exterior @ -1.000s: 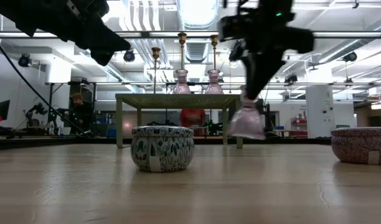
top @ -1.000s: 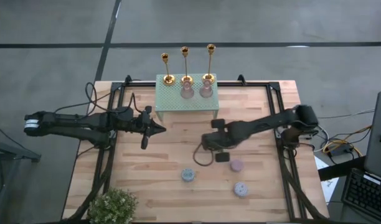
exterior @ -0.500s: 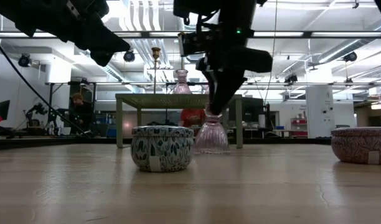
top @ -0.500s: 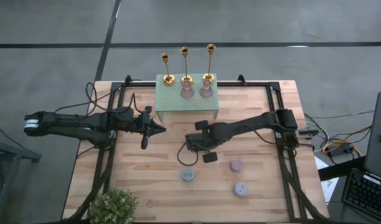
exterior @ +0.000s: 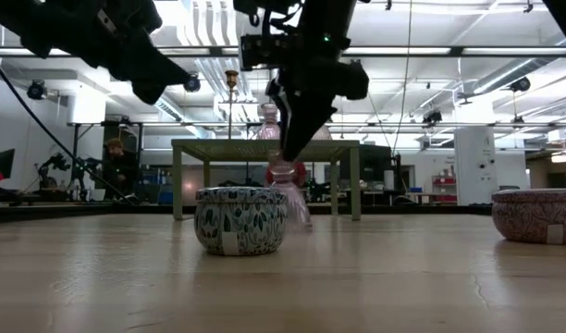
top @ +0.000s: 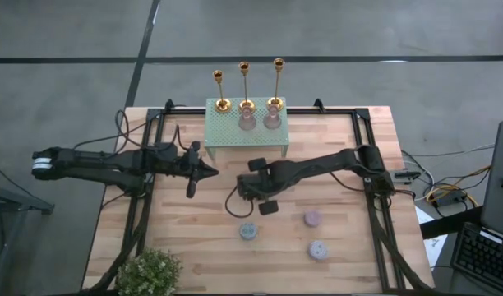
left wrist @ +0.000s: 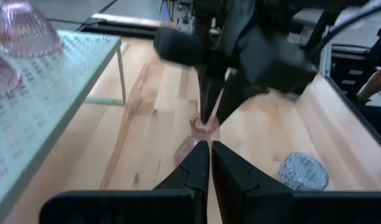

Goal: Pick & Place candle stick holders
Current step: Put the pink candle holder on the shelf aligned with the other pink candle holders

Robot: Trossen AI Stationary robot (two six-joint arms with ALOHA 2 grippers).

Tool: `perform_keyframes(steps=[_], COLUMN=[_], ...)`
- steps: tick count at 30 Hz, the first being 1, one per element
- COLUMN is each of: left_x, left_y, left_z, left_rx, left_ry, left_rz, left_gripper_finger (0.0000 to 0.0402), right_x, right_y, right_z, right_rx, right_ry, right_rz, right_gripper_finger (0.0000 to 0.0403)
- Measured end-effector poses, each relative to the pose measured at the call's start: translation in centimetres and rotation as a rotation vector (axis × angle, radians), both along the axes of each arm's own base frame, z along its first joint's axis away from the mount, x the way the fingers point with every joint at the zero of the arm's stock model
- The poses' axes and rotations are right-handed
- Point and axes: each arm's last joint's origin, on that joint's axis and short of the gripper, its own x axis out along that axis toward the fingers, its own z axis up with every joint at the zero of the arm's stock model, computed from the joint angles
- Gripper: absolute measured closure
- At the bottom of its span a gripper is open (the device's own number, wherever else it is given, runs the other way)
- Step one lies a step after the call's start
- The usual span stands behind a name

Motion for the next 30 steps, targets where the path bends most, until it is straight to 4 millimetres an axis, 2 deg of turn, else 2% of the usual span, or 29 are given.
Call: perform_keyframes(steps=[8, 11, 14, 19, 23, 27, 30], left_x=[-0.2, -0.3, -0.3, -0.4, -0.4, 0.0, 0.6], left_y=[0.0, 0.0, 0.0, 0.0, 0.0, -0.1, -0.1], left_z=[-1.7, -2.3, -2.8, -3.0, -2.9, -2.6, -2.4], left_rx=[-0.032, -0.054, -0.054, -0.072, -0.069, -0.074, -0.080], left_ry=[0.012, 0.013, -0.018, -0.028, -0.030, -0.081, -0.123], left_rz=[0.020, 0.026, 0.026, 0.030, 0.027, 0.006, -0.019], left_gripper_finger=[0.0380, 0.0377, 0.0372, 0.0373, 0.0373, 0.0376, 0.0375], right_x=[-1.0, -2.0, -3.5, -7.7, -12.1, -16.7, -20.0], right_y=[0.0, 0.5, 1.3, 1.2, 0.9, 0.4, -0.2], right_z=[2.0, 3.6, 5.1, 7.4, 7.7, 7.6, 6.9], right_rx=[0.012, 0.033, 0.060, 0.152, 0.201, 0.271, 0.306], right_ry=[-0.024, -0.067, -0.135, -0.291, -0.429, -0.608, -0.711], right_rz=[-0.067, -0.089, -0.078, -0.085, -0.075, -0.081, -0.095], right_gripper_finger=[0.0246, 0.0235, 0.0245, 0.0312, 0.0382, 0.0390, 0.0394])
